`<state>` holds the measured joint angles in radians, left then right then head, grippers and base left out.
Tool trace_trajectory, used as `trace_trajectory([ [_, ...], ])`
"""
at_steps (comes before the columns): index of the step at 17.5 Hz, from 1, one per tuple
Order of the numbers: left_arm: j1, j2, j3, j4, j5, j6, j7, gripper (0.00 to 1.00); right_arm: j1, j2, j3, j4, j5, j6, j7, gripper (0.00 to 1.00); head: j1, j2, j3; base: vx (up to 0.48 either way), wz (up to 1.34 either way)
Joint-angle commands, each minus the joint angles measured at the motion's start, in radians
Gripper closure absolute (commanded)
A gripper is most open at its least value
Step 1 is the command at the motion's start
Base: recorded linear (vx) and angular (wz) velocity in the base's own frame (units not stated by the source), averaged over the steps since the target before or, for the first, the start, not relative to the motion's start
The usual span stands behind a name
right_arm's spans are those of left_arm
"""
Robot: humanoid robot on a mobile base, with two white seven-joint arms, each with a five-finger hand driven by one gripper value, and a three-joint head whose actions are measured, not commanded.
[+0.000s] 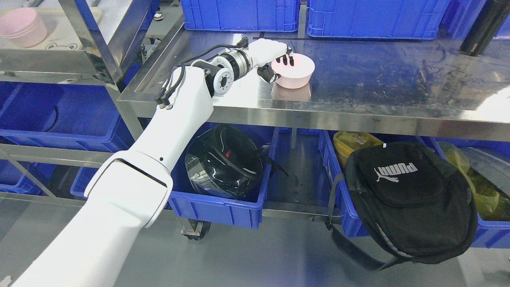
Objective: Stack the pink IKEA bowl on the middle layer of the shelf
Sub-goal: 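Close the left hand fingers on the rim of the pink bowl, then lift the pink bowl off the shelf with the left hand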
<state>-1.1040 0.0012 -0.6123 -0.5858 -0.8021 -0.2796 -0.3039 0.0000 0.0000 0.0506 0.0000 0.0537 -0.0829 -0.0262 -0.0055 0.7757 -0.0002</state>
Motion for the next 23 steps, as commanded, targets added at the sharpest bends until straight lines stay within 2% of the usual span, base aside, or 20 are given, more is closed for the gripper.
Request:
trace_trajectory([
  [1, -0.011, 0.016, -0.026, 0.101, 0.089, -0.052, 0.031, 0.59, 0.023, -0.017, 0.0, -0.017, 0.0, 0.0, 0.0, 0.0, 0.0, 0.0, 0.0, 0.0, 0.0],
  [5, -0.011, 0.016, -0.095, 0.125, 0.127, -0.058, 0.029, 0.59, 0.023, -0.017, 0.0, -0.017, 0.0, 0.0, 0.0, 0.0, 0.0, 0.0, 0.0, 0.0, 0.0],
  [12, -0.011, 0.016, -0.121, 0.159, 0.118, -0.052, 0.026, 0.62, 0.023, -0.017, 0.0, -0.017, 0.0, 0.0, 0.0, 0.0, 0.0, 0.0, 0.0, 0.0, 0.0],
  [14, -0.011, 0.016, -0.125, 0.167, 0.119, -0.05, 0.026, 0.65, 0.023, -0.017, 0.0, -0.017, 0.0, 0.0, 0.0, 0.0, 0.0, 0.0, 0.0, 0.0, 0.0],
  [18, -0.013, 0.016, -0.138, 0.167, 0.121, -0.047, 0.023, 0.8, 0.023, -0.017, 0.0, -0.017, 0.0, 0.0, 0.0, 0.0, 0.0, 0.0, 0.0, 0.0, 0.0],
  [23, -0.014, 0.016, -0.123, 0.146, 0.121, -0.001, 0.032, 0.92, 0.023, -0.017, 0.0, -0.017, 0.0, 0.0, 0.0, 0.0, 0.0, 0.0, 0.0, 0.0, 0.0],
])
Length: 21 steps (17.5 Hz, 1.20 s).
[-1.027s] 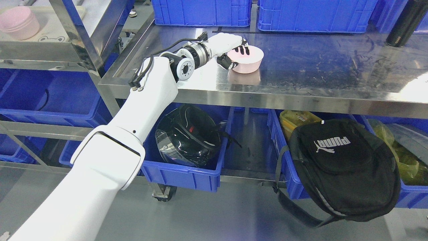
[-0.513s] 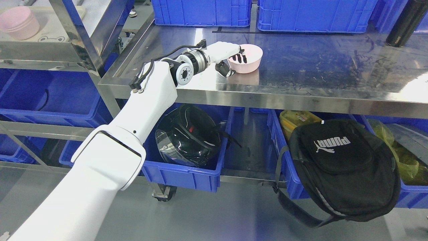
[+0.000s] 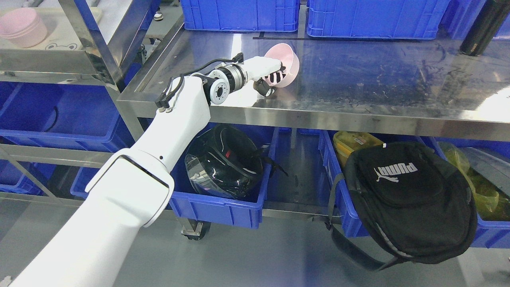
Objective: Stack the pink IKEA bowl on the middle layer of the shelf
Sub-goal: 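Lift the pink bowl off the shelf with the left hand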
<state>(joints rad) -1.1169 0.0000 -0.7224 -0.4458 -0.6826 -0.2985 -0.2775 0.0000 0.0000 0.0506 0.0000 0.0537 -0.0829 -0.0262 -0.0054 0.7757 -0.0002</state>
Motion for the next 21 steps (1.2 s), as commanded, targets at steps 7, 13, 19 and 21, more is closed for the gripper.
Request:
trace_trajectory([
  [7, -0.035, 0.017, 0.115, -0.037, 0.002, 0.015, 0.007, 1.0, 0.023, -0.017, 0.0, -0.017, 0.0, 0.0, 0.0, 0.0, 0.0, 0.0, 0.0, 0.0, 0.0],
  [13, -0.034, 0.017, 0.142, -0.109, 0.003, 0.012, 0.006, 1.0, 0.023, -0.017, 0.0, -0.017, 0.0, 0.0, 0.0, 0.0, 0.0, 0.0, 0.0, 0.0, 0.0],
  [19, 0.012, 0.017, 0.22, -0.454, 0.003, 0.012, -0.05, 1.0, 0.023, -0.017, 0.0, -0.017, 0.0, 0.0, 0.0, 0.0, 0.0, 0.0, 0.0, 0.0, 0.0],
  [21, 0.101, 0.017, 0.318, -0.641, 0.008, -0.005, -0.132, 0.99, 0.023, -0.017, 0.0, -0.017, 0.0, 0.0, 0.0, 0.0, 0.0, 0.0, 0.0, 0.0, 0.0],
])
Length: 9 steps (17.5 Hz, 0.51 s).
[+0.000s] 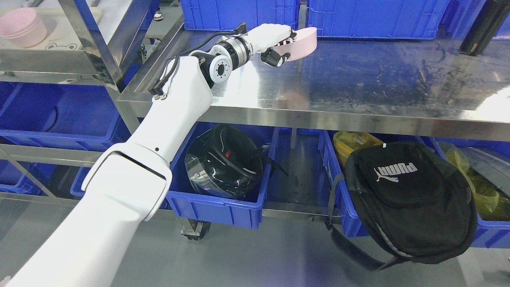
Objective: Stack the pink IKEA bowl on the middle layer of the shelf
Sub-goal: 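Lift the pink bowl off the shelf with the left hand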
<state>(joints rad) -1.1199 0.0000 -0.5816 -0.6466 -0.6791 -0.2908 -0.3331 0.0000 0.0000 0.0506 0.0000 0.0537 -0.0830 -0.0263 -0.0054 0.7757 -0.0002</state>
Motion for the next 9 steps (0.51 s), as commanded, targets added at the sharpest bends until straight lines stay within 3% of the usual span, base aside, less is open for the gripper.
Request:
trace_trajectory([
  [1, 0.174, 0.017, 0.236, -0.575, 0.006, -0.054, -0.149, 0.99, 0.023, -0.017, 0.0, -0.017, 0.0, 0.0, 0.0, 0.0, 0.0, 0.0, 0.0, 0.0, 0.0],
  [5, 0.376, 0.017, 0.374, -0.908, 0.006, -0.194, -0.305, 1.0, 0.023, -0.017, 0.0, -0.017, 0.0, 0.0, 0.0, 0.0, 0.0, 0.0, 0.0, 0.0, 0.0],
  [9, 0.379, 0.063, 0.447, -0.97, 0.006, -0.31, -0.351, 1.0, 0.023, -0.017, 0.0, -0.017, 0.0, 0.0, 0.0, 0.0, 0.0, 0.0, 0.0, 0.0, 0.0],
])
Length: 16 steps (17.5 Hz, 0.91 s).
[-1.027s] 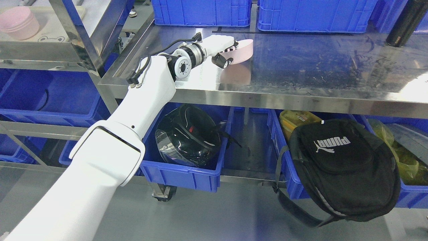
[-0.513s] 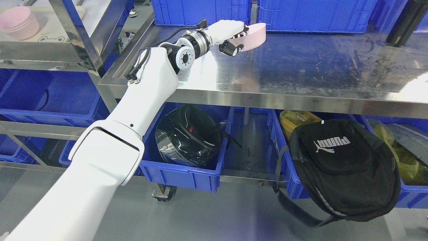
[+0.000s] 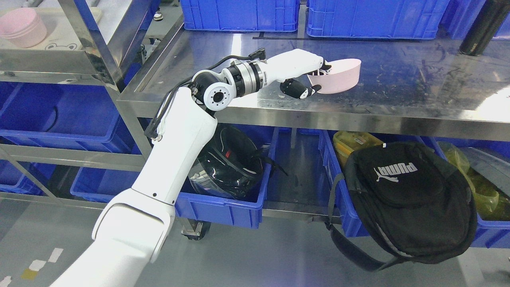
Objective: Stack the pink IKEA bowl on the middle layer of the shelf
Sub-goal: 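Lift the pink bowl off the shelf with the left hand, then hold the pink bowl in the left hand while the robot turns and drives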
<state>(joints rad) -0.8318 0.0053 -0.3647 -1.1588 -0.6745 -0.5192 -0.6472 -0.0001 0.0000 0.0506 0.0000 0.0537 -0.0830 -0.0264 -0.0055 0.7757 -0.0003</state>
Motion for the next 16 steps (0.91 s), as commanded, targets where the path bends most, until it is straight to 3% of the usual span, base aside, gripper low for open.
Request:
trace_trajectory([
  [1, 0.092, 0.073, 0.237, -0.458, 0.001, -0.108, -0.048, 1.0, 0.023, -0.017, 0.0, -0.017, 0.0, 0.0, 0.0, 0.0, 0.0, 0.0, 0.0, 0.0, 0.0],
  [3, 0.103, 0.11, 0.236, -0.458, 0.001, -0.142, -0.069, 1.0, 0.023, -0.017, 0.0, -0.017, 0.0, 0.0, 0.0, 0.0, 0.0, 0.0, 0.0, 0.0, 0.0],
  [10, 0.235, 0.102, 0.231, -0.458, -0.007, -0.147, -0.066, 1.0, 0.023, -0.017, 0.0, -0.017, 0.0, 0.0, 0.0, 0.0, 0.0, 0.0, 0.0, 0.006, 0.09],
  [16, 0.25, 0.1, 0.239, -0.458, -0.007, -0.147, -0.066, 0.99, 0.023, -0.017, 0.0, -0.017, 0.0, 0.0, 0.0, 0.0, 0.0, 0.0, 0.0, 0.039, 0.9],
])
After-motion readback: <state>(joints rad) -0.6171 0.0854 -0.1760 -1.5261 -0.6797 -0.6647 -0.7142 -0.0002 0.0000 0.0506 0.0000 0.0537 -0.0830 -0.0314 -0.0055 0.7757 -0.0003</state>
